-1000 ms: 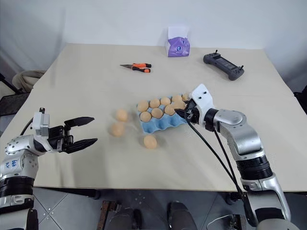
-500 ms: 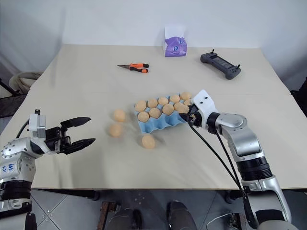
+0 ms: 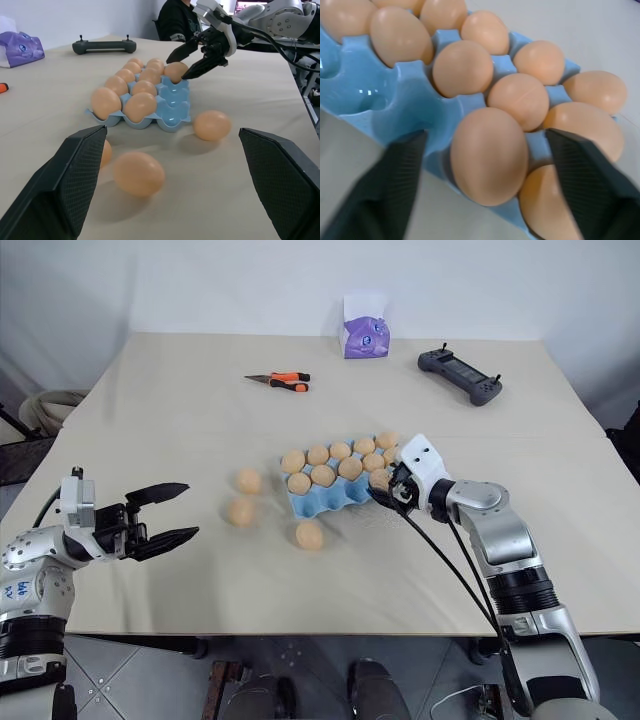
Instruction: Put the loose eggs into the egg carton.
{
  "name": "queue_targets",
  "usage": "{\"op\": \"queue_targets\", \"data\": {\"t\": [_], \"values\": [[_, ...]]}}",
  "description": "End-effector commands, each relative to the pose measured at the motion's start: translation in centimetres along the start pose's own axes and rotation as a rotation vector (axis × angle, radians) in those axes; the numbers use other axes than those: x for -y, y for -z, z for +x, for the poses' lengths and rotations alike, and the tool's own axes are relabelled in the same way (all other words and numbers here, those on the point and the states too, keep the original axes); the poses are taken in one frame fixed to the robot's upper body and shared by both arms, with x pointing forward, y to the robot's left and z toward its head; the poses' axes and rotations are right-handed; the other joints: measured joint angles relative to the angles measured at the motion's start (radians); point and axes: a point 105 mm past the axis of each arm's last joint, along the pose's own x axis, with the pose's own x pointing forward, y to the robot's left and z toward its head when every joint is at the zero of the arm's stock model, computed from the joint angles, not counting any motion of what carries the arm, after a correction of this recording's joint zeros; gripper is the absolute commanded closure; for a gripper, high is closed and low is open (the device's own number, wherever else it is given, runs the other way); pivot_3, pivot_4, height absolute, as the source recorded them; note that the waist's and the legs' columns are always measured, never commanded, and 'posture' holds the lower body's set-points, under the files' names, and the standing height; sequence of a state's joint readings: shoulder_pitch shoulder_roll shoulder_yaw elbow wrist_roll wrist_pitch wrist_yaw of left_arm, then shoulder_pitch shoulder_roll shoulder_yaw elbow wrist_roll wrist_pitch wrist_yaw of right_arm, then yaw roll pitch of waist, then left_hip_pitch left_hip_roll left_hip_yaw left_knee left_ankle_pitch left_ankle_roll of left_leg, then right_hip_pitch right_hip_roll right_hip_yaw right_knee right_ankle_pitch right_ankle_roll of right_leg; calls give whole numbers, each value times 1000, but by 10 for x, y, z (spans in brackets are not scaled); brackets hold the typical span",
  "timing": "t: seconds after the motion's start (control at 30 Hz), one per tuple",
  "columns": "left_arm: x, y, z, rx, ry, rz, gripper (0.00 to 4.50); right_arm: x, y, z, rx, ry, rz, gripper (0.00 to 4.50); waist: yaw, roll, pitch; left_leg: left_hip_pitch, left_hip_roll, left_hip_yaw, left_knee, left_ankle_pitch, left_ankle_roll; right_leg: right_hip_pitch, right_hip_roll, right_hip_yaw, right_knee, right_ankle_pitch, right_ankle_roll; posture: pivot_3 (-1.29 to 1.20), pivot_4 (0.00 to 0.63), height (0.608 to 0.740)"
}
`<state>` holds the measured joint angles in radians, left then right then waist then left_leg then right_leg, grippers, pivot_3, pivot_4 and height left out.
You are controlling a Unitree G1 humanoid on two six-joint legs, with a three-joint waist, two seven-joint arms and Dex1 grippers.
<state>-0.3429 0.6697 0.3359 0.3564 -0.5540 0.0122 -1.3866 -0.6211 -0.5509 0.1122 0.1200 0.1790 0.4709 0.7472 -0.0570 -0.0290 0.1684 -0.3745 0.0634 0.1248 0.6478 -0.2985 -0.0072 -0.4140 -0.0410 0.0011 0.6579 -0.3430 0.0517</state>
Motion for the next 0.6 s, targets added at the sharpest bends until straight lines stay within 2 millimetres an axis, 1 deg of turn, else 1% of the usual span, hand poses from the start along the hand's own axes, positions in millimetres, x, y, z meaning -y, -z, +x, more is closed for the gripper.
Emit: {"op": "queue_targets", "data": {"t": [0.03,0.17,0.23,0.33,0.5,0.57,0.6], "values": [[-3,-15,0,27,-6,58,0,1,-25,-7,69,-12,-45,47,0,0,0,0,0,0,0,0,0,0,0,0,0,0,0,0,150,740],[-4,-15,-2,18,-23,56,0,-9,-38,-15,114,-84,-45,47,0,0,0,0,0,0,0,0,0,0,0,0,0,0,0,0,150,740],[-6,-16,-3,15,-39,56,0,-12,-44,-19,125,-100,-35,47,0,0,0,0,0,0,0,0,0,0,0,0,0,0,0,0,150,740],[-9,-18,-5,8,-75,58,0,-10,-47,-28,126,-106,-32,47,2,0,0,0,0,-1,0,0,0,0,0,0,0,0,0,0,150,740],[-10,-20,-8,15,-111,67,0,-1,-43,-38,108,-80,-33,47,2,0,0,0,0,-1,0,0,0,0,-1,-1,-1,0,0,0,150,740],[-9,-21,-9,13,-129,73,0,-1,-48,-48,151,-87,-58,47,0,0,0,0,0,-1,-1,0,0,0,-1,-1,-1,0,0,0,150,740],[-9,-22,-11,13,-143,73,0,-2,-52,-55,187,-98,-58,47,1,0,0,0,0,-1,-1,0,0,0,-1,-1,-1,0,0,0,150,740]]}}
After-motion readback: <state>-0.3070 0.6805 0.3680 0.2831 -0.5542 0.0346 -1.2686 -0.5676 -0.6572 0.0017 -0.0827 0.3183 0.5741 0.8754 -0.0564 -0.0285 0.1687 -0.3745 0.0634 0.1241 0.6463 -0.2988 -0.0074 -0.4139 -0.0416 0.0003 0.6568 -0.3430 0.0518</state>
